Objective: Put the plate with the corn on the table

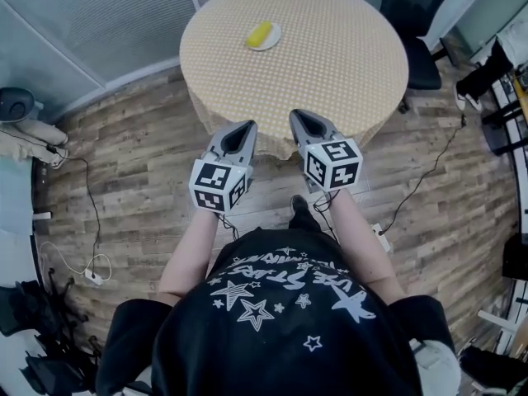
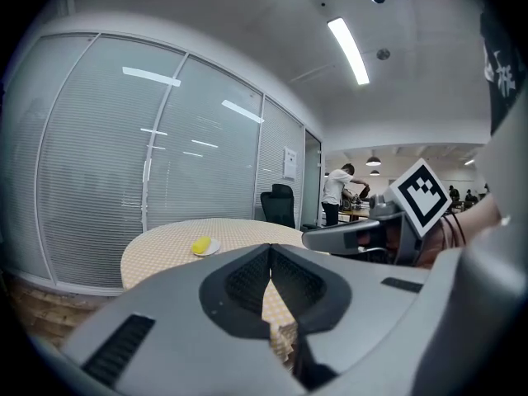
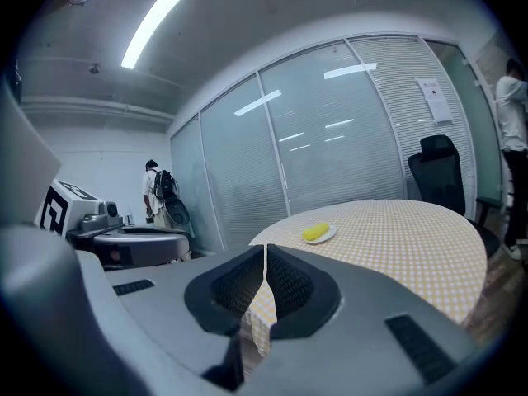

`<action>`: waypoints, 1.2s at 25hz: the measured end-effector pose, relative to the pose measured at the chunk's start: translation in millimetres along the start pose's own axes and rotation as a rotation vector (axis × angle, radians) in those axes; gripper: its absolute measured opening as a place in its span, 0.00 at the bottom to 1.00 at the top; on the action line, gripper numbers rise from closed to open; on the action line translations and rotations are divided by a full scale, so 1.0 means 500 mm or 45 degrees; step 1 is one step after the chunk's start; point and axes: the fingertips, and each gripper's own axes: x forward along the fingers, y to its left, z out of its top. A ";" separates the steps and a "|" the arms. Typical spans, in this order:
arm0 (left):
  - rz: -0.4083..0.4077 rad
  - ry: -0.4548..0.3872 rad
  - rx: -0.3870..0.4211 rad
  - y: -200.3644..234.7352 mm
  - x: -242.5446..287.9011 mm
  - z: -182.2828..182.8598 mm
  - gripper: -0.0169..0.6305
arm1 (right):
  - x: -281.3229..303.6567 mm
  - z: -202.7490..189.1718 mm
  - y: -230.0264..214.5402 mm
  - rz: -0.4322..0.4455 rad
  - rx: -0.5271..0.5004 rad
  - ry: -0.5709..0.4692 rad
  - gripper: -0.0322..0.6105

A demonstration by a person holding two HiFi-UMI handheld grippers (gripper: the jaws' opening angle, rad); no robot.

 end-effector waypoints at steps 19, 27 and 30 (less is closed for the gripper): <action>-0.045 -0.008 -0.037 -0.074 -0.128 -0.048 0.04 | -0.138 -0.045 0.081 -0.096 0.011 -0.013 0.10; 0.012 -0.029 -0.027 -0.150 -0.144 -0.029 0.04 | -0.207 -0.045 0.082 -0.032 -0.059 0.007 0.09; 0.027 -0.016 -0.024 -0.186 -0.157 -0.038 0.04 | -0.242 -0.052 0.082 -0.020 -0.072 0.008 0.09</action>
